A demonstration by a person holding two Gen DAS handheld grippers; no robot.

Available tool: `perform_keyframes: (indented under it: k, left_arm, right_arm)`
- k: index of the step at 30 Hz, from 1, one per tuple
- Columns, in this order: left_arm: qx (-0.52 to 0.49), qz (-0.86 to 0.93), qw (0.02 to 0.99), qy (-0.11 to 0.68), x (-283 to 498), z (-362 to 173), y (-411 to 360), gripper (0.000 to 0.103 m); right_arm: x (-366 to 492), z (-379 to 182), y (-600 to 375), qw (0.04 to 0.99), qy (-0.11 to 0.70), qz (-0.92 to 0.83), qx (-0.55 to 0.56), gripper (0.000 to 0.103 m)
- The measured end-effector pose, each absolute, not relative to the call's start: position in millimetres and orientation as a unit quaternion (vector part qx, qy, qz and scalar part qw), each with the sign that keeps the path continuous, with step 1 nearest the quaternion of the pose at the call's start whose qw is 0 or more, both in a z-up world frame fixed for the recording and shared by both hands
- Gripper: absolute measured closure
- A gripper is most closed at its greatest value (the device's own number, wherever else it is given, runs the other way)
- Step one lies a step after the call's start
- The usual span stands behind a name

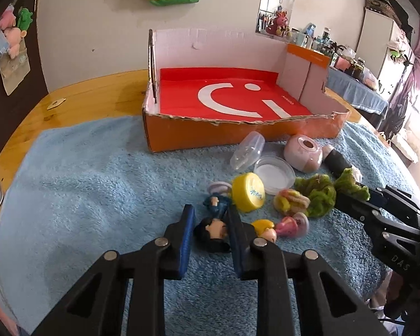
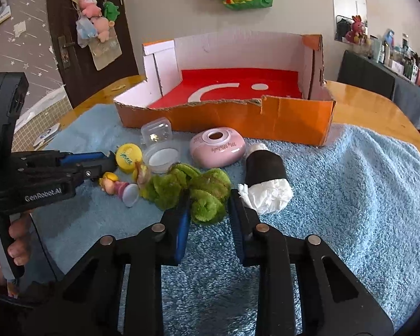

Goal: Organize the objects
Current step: 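Close the left gripper on the blue-haired figurine while the right gripper grasps the green plush, then lift the figurine with the left gripper while the right gripper carries the green plush into the box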

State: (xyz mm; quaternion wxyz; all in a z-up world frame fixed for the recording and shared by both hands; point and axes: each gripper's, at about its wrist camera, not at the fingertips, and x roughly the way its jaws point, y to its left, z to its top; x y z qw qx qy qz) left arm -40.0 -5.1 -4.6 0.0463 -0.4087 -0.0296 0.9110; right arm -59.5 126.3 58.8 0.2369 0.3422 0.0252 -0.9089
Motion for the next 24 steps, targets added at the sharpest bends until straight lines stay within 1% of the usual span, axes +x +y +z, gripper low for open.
perform_keyframes:
  k: [11,16,24]
  left_arm:
    - [-0.397,0.916,0.045,-0.039,-34,6,-8,0.078]
    - [-0.385,0.921,0.05,-0.039,-33,16,-6,0.078]
    - [-0.372,0.926,0.055,-0.04,-36,29,-6,0.078]
  right_arm:
    - [-56,72,127,0.263,0.004,-0.909,0.324,0.078]
    - [-55,81,121,0.263,0.023,-0.913,0.311,0.079]
    - [-64,93,117,0.273,0.017,-0.911,0.308,0.079]
